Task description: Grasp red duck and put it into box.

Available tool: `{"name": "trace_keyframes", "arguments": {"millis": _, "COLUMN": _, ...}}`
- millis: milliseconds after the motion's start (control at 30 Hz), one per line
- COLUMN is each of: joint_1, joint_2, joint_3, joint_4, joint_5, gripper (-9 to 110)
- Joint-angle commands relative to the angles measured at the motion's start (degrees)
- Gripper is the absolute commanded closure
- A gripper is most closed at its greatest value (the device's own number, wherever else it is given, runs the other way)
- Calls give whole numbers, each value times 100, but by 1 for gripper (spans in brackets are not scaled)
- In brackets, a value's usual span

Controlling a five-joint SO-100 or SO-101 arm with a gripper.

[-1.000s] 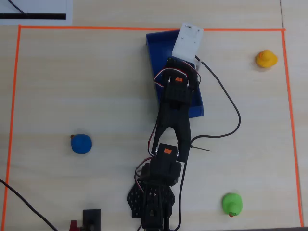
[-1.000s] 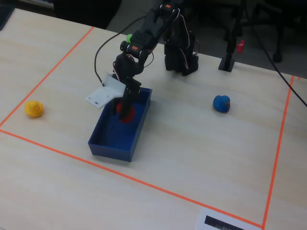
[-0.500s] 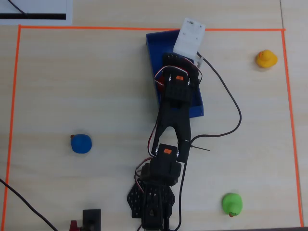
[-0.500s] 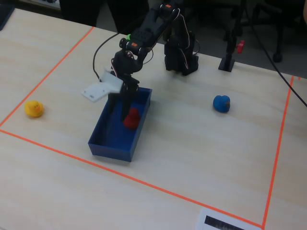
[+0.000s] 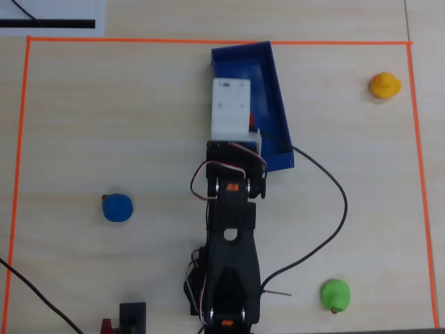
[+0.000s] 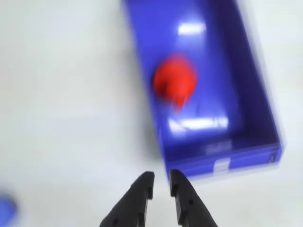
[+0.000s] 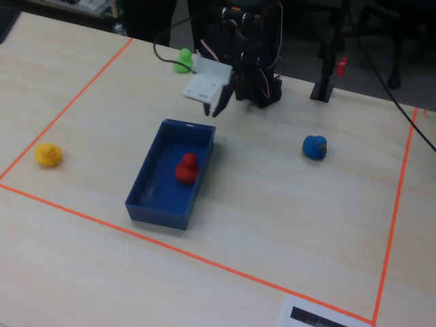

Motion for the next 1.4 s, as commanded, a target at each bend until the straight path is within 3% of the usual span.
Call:
{"name": "trace_keyframes", "arguments": {"millis": 0, "joint_1": -281, "joint_2": 1749, "joint_3": 1696, "joint_4": 334, "joint_5": -396, "gripper": 101}}
{"name": "trace_keyframes", "arguments": {"millis": 200, "joint_1": -563, "joint_2": 3226, "joint_3": 3656, "joint_4": -97, "joint_5": -536, "gripper": 101}}
{"name": "trace_keyframes", "arguments": {"millis": 600, "joint_1": -677, "joint_2": 4641, "joint_3": 5335, "joint_4": -176, "joint_5": -554, "gripper": 101}}
{"name": "trace_keyframes", "arguments": {"millis": 933, "joint_1": -782, "joint_2": 5106, "joint_3": 5405, "joint_4": 826, "joint_5": -404, "gripper": 101}}
{"name": "trace_keyframes", "arguments": {"millis": 1367, "joint_1": -721, "joint_2": 5291, "joint_3": 5405, "joint_4": 967, "joint_5": -132, "gripper": 97}}
